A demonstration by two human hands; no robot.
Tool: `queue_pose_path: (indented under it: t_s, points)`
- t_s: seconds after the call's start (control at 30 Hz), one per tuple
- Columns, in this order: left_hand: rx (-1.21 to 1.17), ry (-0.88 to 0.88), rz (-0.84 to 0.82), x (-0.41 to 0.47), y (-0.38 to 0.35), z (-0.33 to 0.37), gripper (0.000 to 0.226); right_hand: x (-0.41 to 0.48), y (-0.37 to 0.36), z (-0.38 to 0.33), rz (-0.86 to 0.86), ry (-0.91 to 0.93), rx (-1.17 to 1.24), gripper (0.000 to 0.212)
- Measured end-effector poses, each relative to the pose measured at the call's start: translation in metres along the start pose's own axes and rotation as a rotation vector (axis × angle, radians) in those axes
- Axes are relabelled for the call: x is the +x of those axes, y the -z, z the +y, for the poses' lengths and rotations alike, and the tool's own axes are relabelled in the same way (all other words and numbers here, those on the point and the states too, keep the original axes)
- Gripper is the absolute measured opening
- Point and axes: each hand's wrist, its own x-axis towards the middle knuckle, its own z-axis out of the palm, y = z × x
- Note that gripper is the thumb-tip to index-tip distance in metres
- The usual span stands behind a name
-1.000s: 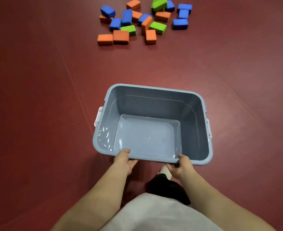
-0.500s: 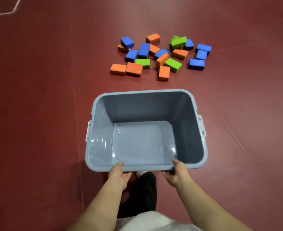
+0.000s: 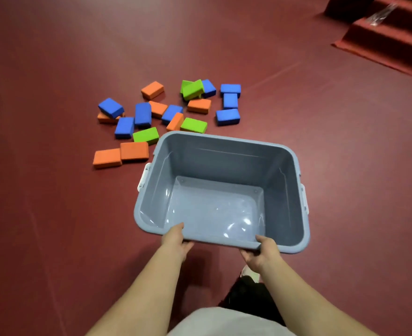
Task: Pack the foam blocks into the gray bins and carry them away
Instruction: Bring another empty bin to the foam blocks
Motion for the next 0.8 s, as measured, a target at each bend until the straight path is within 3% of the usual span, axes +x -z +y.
queue_pose_path:
  t_s: [0.2,0.4,0.6,0.8]
  points:
    - [-0.038,0.017,0.054,0.07,-0.143,0.067,0.036,0.086,-0.126,-0.118,0.036,0.001,-0.12,0.035]
    - [-0.114,0.001,0.093,0.107,-0.259,0.146,0.037,0.126,-0.263,-0.217,0.045,0.006,-0.262,0.033]
    - [-0.144,-0.033,0.119,0.17,-0.326,0.236,0.029,0.186,-0.372,-0.246,-0.017,0.061,-0.245,0.033]
    - [0.017,0.005,0.133,0.27,-0.4,0.326,0.035,0.251,-0.443,-0.275,0.126,0.081,-0.018,0.029]
